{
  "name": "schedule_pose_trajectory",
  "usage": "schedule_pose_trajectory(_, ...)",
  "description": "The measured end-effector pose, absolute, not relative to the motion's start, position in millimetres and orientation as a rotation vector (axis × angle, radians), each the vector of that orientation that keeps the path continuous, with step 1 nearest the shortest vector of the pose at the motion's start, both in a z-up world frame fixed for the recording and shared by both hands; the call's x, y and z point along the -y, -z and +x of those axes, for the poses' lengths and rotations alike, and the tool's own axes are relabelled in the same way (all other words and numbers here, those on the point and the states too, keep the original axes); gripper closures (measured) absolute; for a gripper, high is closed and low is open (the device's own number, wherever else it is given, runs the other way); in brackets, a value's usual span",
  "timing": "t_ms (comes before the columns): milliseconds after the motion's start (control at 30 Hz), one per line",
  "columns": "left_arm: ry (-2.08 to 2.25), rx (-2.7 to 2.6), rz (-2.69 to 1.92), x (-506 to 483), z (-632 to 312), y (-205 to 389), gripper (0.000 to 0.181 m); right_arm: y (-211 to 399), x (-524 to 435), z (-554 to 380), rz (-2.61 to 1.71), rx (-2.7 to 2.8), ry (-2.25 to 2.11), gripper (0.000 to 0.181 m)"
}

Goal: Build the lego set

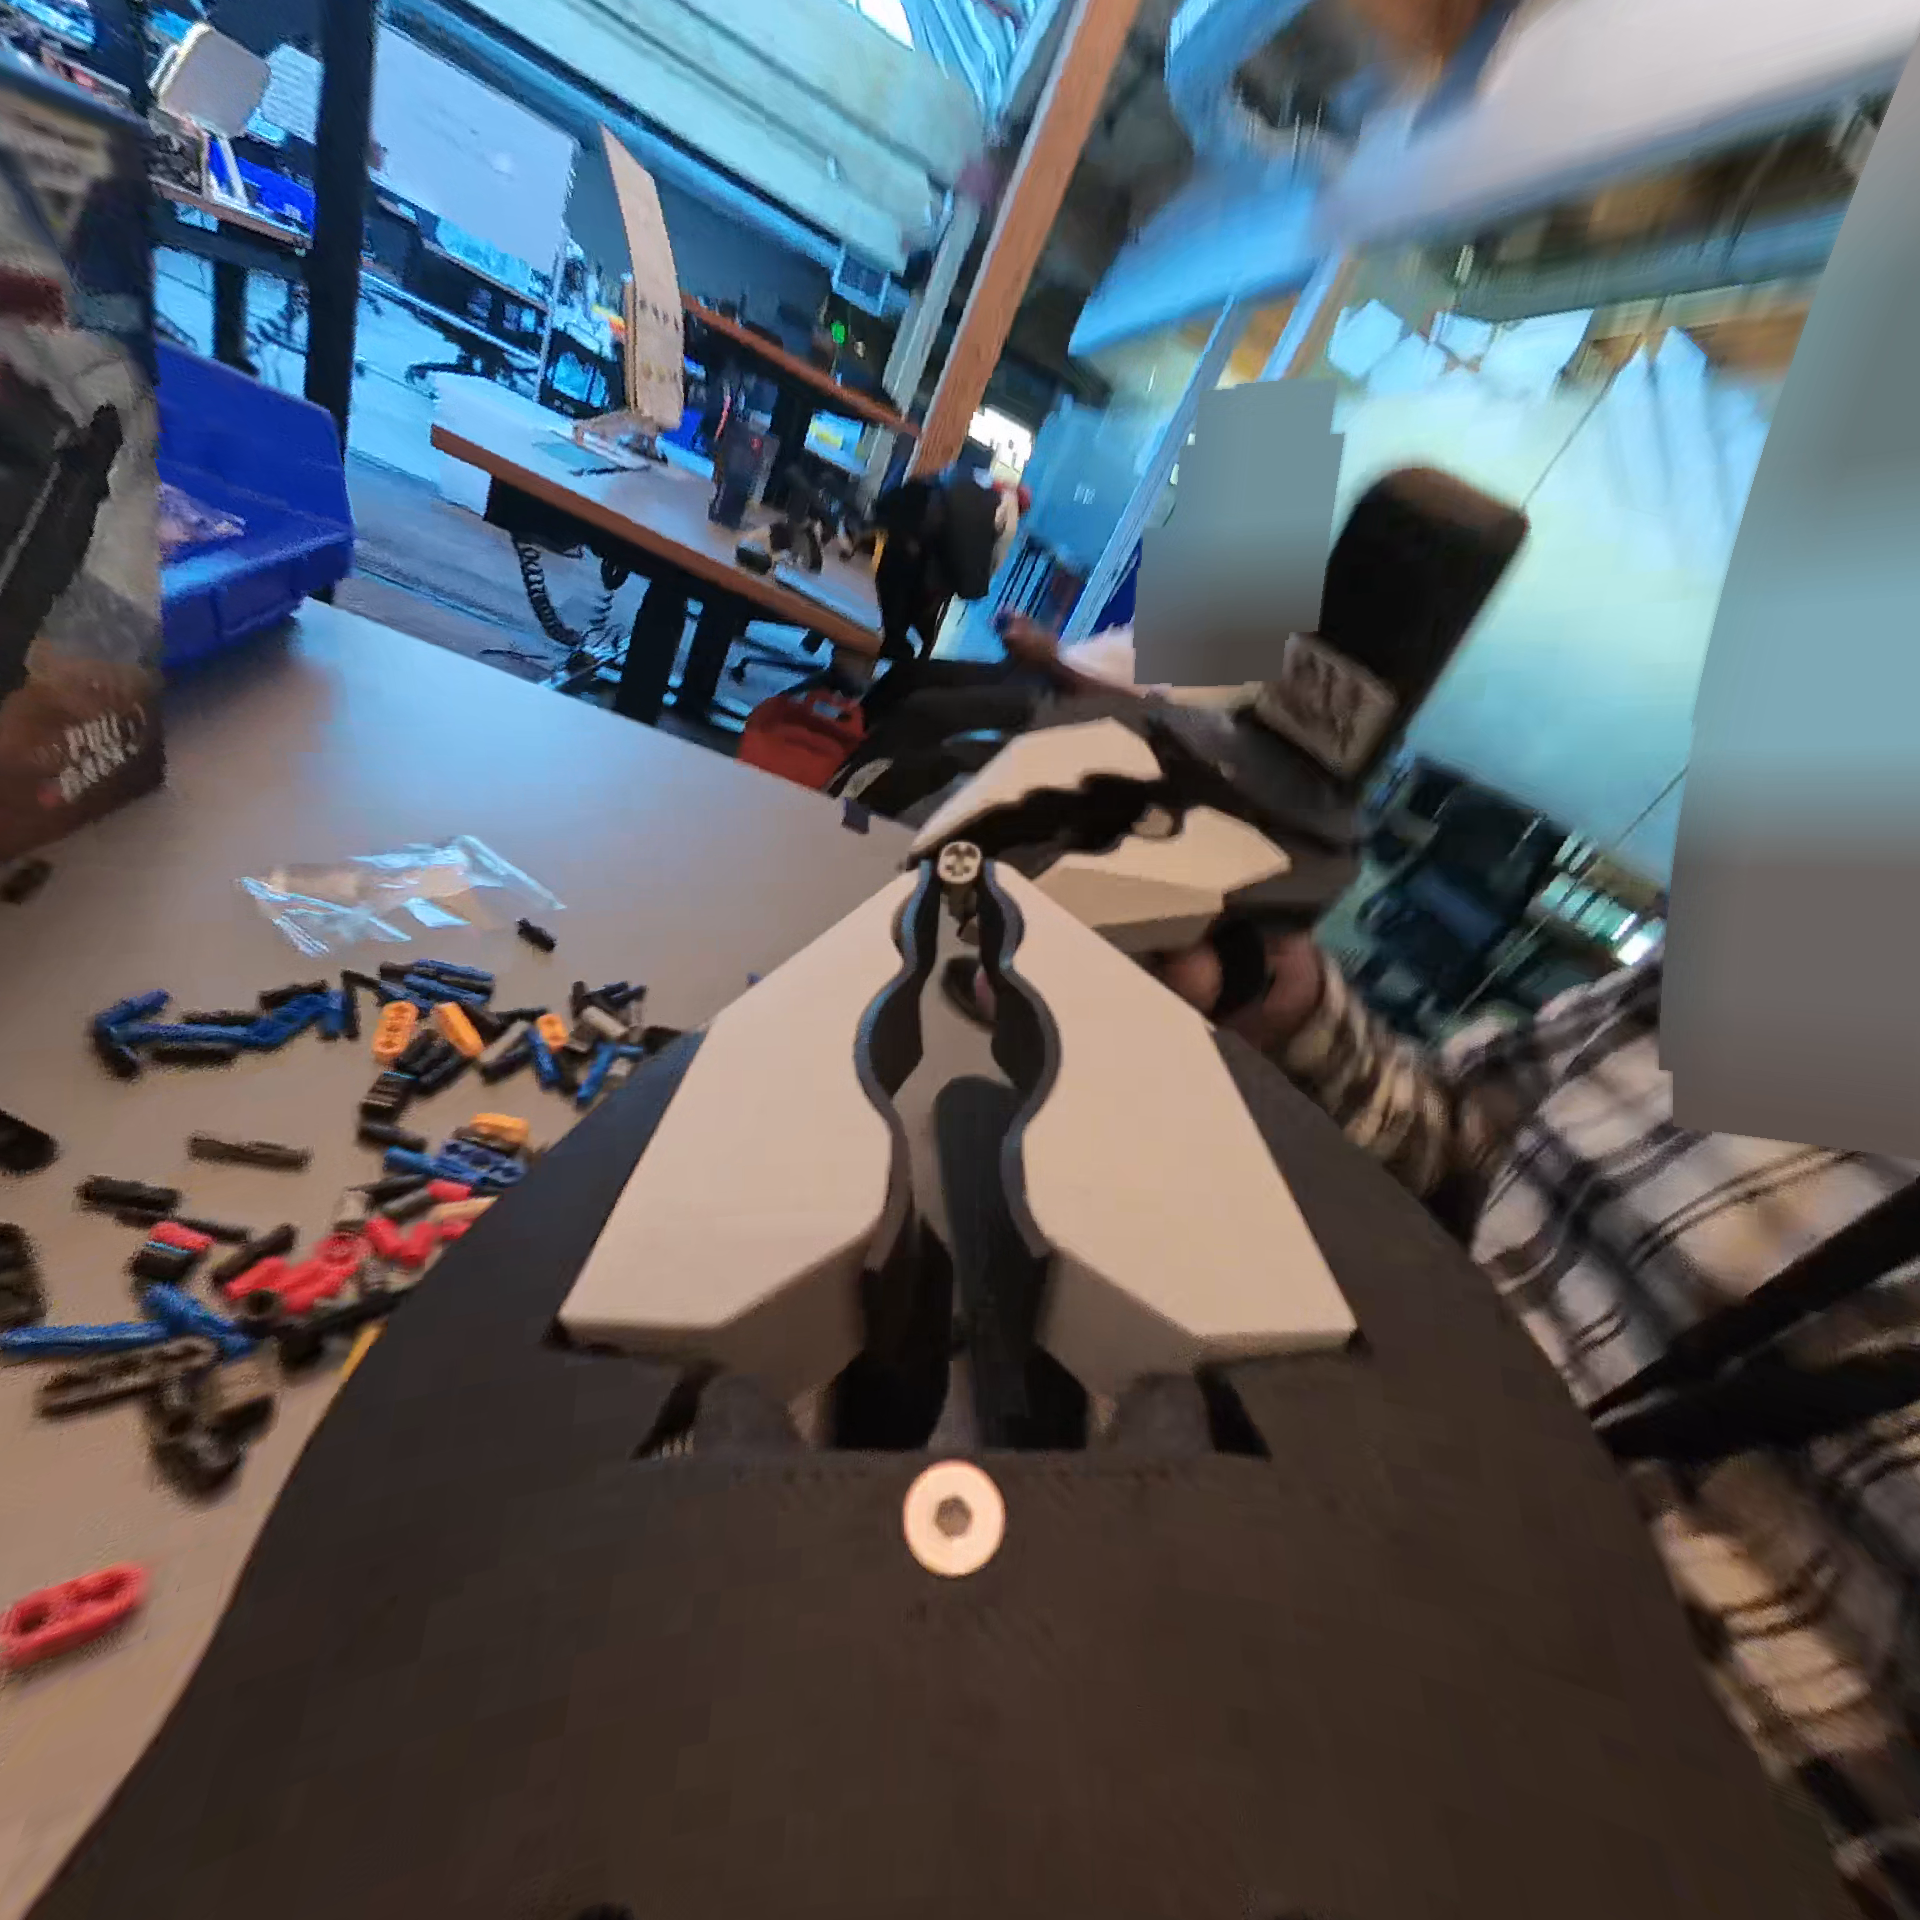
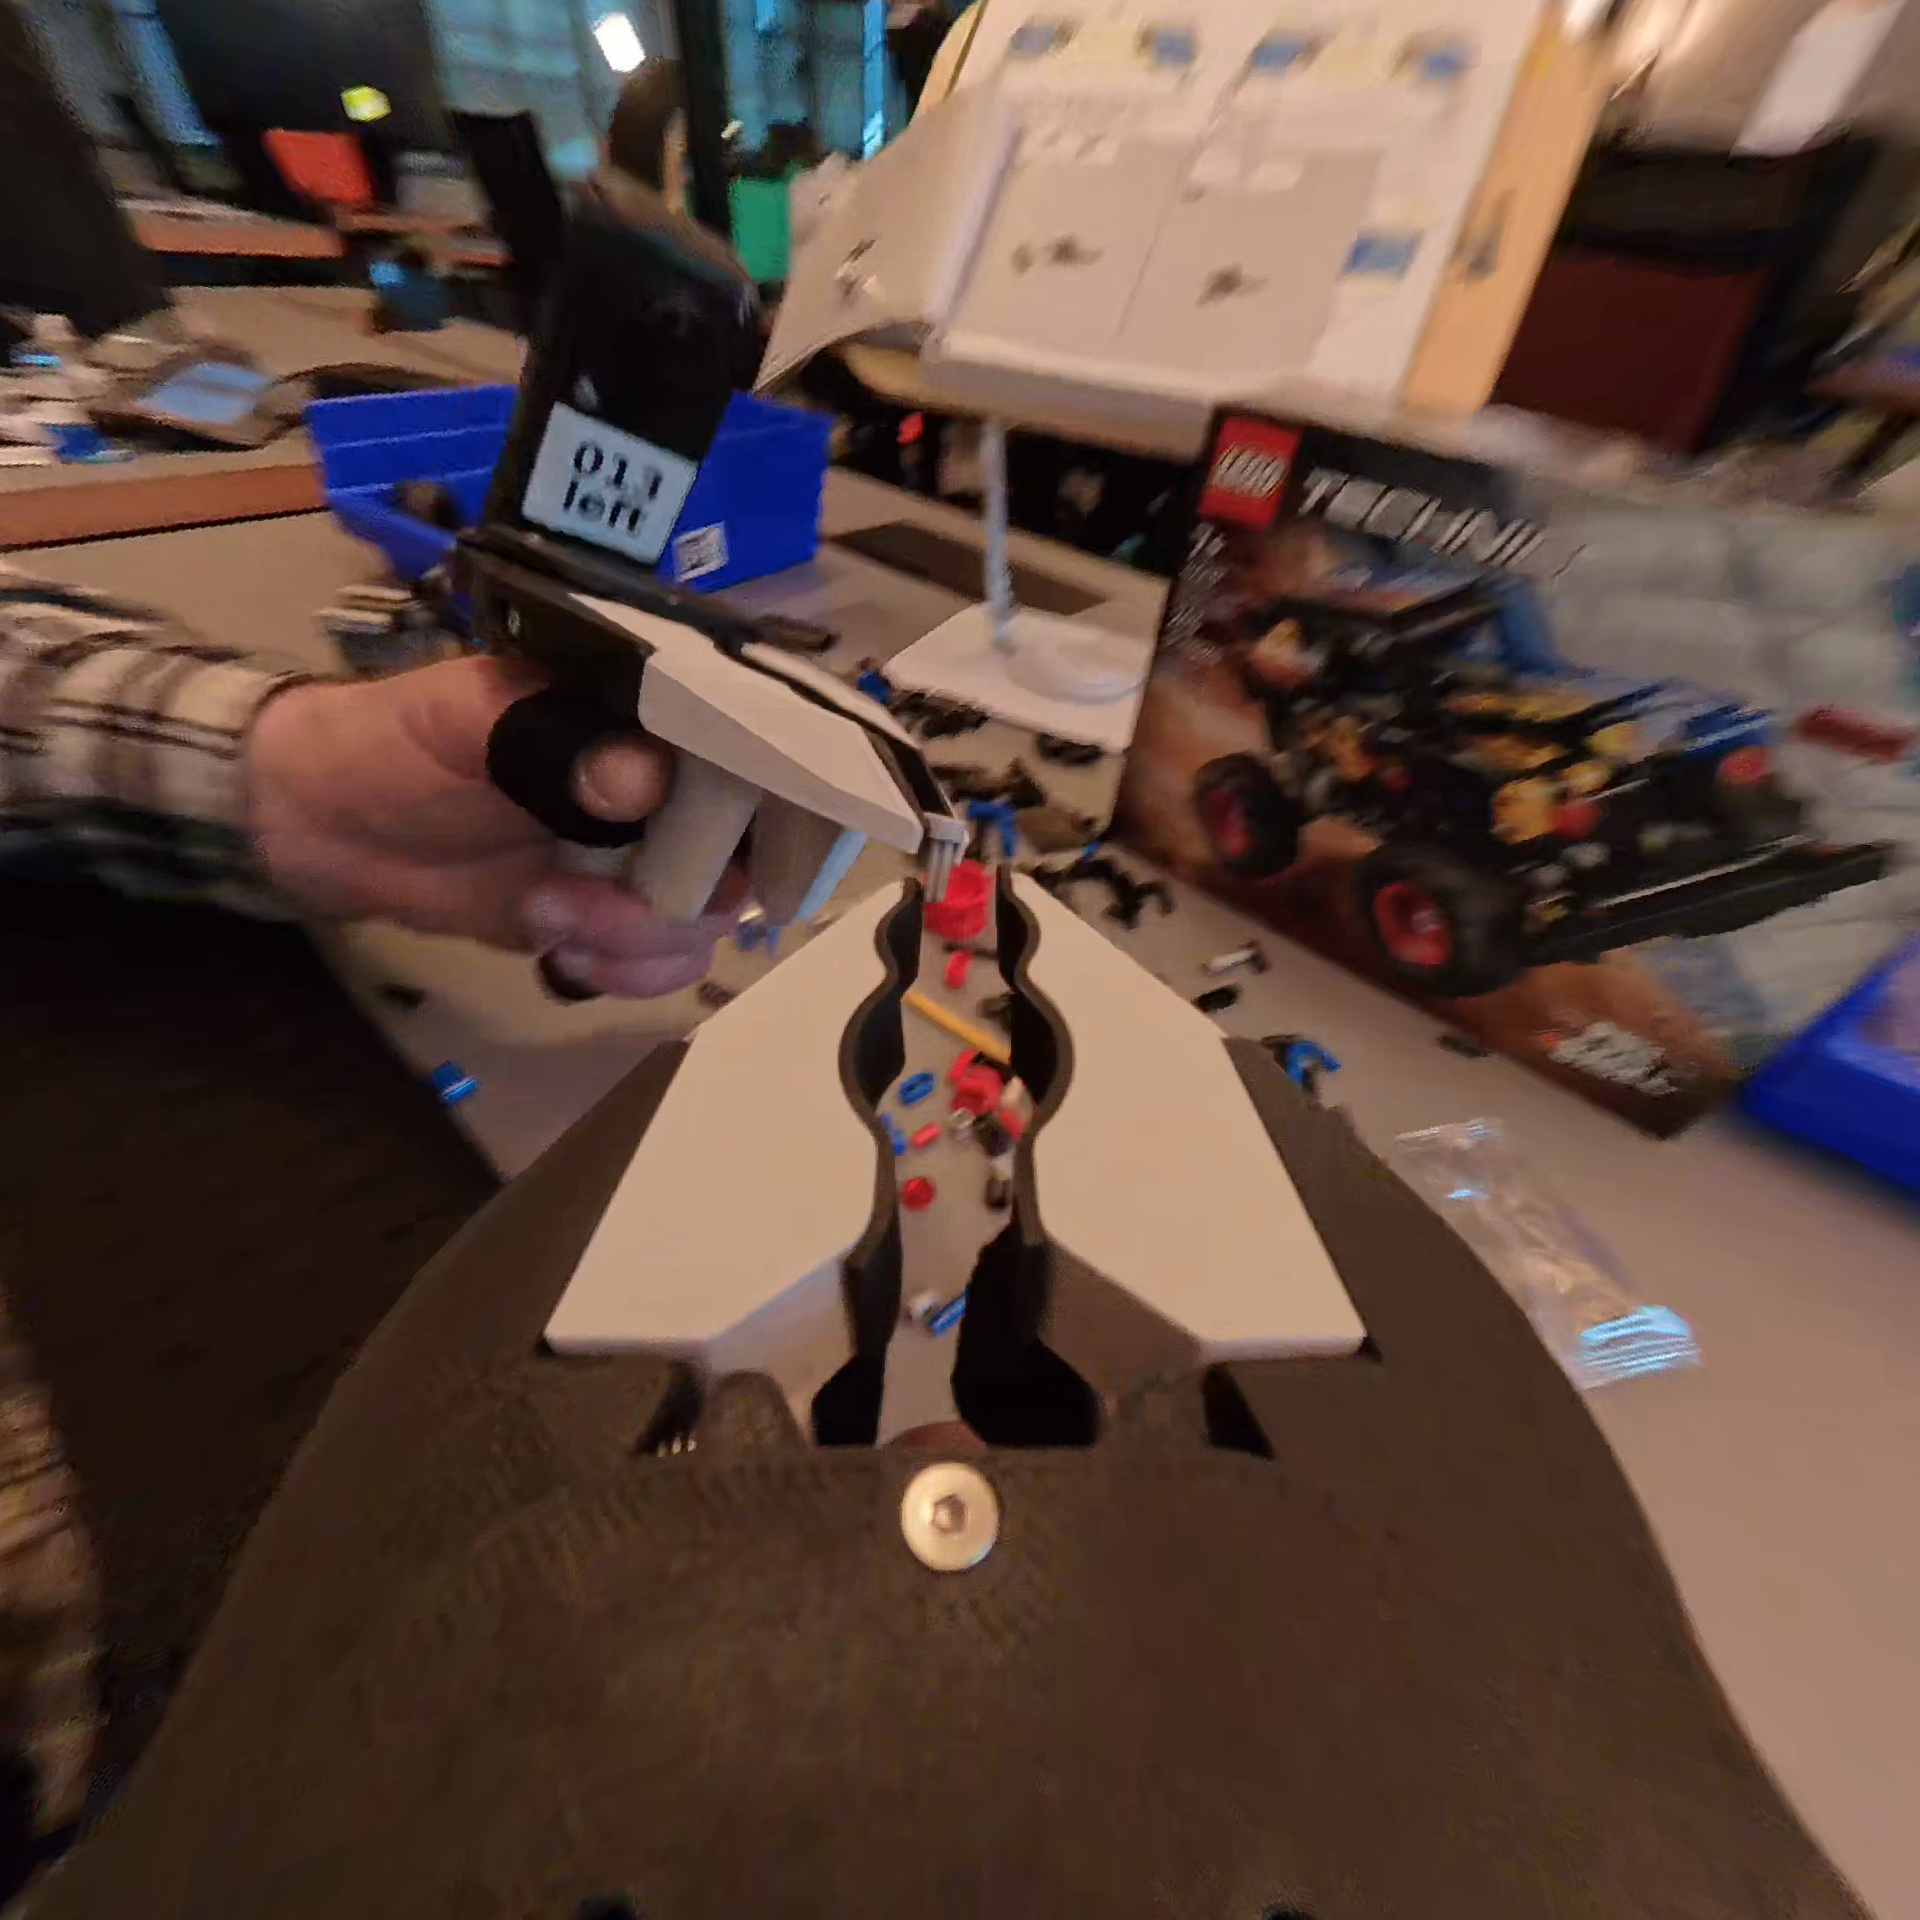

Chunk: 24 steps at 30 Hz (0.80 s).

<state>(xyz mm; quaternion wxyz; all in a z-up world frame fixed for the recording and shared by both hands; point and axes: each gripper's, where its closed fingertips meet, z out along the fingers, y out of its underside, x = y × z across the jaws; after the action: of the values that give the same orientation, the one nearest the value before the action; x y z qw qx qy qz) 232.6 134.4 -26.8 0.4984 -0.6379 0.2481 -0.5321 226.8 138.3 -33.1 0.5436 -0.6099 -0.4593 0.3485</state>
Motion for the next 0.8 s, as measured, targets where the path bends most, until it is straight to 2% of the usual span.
schedule_pose_trajectory(133,1.494,-0.414,-1.526,-136.9,231.8,24.1,0.176,26.6,-136.8,225.7,-1.242,1.036,-0.445,0.175)
schedule_pose_trajectory(233,1.600,-0.348,-1.505,-132.7,234.0,21.8,0.176,28.4,-136.9,224.4,-1.187,1.046,-0.277,0.172)
schedule_pose_trajectory(800,1.787,-0.258,-1.479,-123.9,244.2,14.3,0.176,14.1,-127.4,236.4,-1.011,1.027,-0.110,0.178)
